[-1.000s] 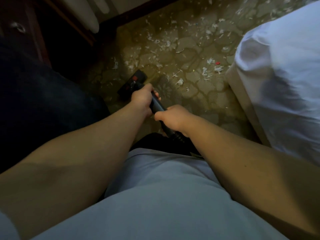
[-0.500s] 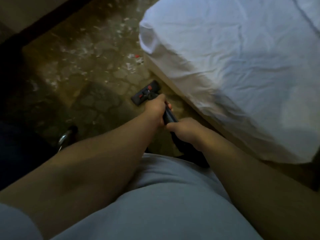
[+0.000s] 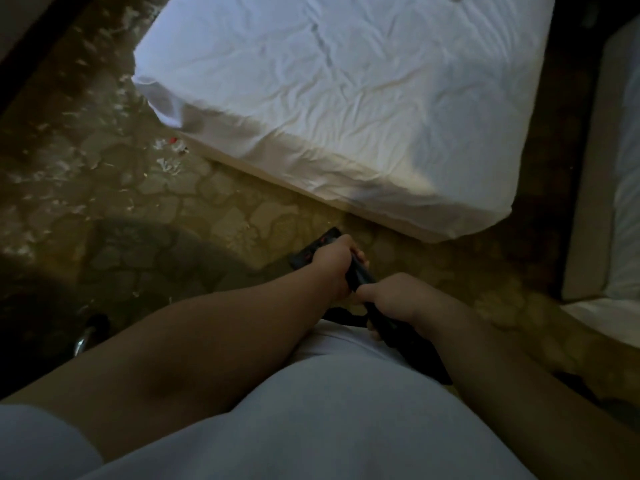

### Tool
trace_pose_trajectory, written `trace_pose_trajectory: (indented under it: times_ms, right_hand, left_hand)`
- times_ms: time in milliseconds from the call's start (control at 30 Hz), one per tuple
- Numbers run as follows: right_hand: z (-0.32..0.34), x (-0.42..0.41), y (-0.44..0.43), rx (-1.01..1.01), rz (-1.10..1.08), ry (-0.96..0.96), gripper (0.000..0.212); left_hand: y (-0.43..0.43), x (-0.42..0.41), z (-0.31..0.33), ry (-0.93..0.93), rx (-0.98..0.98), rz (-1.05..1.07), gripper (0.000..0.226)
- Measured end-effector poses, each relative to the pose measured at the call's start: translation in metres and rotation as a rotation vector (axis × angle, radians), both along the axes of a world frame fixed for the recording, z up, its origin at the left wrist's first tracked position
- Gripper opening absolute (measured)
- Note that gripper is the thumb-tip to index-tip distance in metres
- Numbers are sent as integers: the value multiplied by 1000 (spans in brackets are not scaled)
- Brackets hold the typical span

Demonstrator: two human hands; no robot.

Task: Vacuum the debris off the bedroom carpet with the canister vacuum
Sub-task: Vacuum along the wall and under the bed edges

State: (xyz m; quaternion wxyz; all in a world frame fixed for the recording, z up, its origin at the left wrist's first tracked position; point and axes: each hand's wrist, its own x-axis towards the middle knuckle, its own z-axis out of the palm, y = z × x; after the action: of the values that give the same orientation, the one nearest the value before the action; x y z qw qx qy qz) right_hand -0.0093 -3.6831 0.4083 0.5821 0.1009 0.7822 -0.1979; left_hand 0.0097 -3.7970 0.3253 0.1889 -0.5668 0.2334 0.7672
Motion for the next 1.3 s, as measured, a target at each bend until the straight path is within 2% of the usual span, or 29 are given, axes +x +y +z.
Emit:
trace_pose_trajectory:
  times_ms: [167,300,667,800,967,1133,1300]
  right_hand:
    - [-9,5,-15,-32,4,-1,26]
    - [-21,9,-67,-44,83,-11,32]
    - [-56,39,-329,-154,260,-46,39]
    - [-69,53,-419,-226,249,-57,26]
    - [-87,62,-511,-278,239,-54,47]
    - [-100,63,-560,-302,245,-54,37]
    - [-98,57,-548,-298,265,-35,34]
  left_hand:
    - [-16,10,-6,6,-17,85,29]
    - [-71,21,-14,-6,-46,150,30]
    - [-336,71,-47,-55,-183,296,24]
    - [-427,85,-55,-67,-342,340,24]
    - [-517,90,-57,-54,-439,343,26]
    - [-568,90,-60,-89,-460,348,27]
    - [-559,81,-59,-88,-425,324,23]
